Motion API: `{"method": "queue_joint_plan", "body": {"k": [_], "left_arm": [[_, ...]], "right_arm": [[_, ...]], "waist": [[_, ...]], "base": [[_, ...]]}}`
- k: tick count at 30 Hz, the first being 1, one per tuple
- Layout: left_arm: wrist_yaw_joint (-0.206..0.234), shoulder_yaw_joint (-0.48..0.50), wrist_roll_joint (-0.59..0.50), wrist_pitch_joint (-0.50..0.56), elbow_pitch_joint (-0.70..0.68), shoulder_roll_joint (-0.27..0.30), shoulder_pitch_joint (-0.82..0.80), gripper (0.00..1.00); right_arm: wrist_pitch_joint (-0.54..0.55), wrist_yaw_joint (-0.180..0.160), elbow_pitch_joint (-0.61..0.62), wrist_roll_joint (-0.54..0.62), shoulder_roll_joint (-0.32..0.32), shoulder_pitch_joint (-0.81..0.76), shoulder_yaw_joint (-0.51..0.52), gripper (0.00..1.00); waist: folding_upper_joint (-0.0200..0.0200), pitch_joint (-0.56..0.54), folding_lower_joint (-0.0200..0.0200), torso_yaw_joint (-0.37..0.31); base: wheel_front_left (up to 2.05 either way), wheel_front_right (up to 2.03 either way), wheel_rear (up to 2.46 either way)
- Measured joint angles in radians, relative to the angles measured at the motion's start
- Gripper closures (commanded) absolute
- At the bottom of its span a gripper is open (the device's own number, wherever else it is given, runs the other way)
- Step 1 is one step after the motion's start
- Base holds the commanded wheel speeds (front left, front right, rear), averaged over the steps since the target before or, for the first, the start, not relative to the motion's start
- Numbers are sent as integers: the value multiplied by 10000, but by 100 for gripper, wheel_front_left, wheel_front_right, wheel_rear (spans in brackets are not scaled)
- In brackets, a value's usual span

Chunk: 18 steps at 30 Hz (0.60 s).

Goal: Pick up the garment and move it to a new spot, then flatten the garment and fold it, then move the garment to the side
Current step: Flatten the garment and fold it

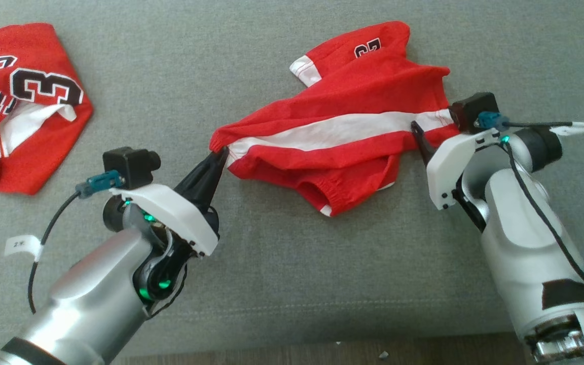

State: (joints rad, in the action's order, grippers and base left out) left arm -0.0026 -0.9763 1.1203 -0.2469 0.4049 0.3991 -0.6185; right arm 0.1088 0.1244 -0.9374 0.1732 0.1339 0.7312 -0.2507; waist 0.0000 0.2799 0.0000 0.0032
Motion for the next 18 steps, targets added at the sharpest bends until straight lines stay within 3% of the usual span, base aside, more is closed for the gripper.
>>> {"method": "queue_joint_plan", "body": {"k": [1,2,4,5,6,18], "left_arm": [[19,0,0,0,0,-2,1,100],[27,0,0,0,2,-4,1,100],[27,-2,-15,0,2,-10,1,100],[27,0,-15,0,2,-8,1,100],[27,0,-15,0,4,-10,1,100],[-36,178,-399,-12,81,-46,-29,100]], "right_arm": [[48,0,-4,-2,-8,-40,31,51],[59,0,-6,-2,-13,-98,75,55],[167,0,-58,-4,-17,-163,198,73],[163,0,-56,-4,-17,-158,263,94],[163,0,-58,-4,-12,-149,297,100],[-575,0,63,-307,92,-128,1055,100]], "waist": [[0,-5,0,6],[0,-5,0,17],[0,2,0,43],[0,14,0,56],[0,25,0,71],[0,-283,0,53]], "base": [[0,0,0],[0,0,0],[0,0,0],[0,0,0],[0,0,0],[0,0,0]]}}
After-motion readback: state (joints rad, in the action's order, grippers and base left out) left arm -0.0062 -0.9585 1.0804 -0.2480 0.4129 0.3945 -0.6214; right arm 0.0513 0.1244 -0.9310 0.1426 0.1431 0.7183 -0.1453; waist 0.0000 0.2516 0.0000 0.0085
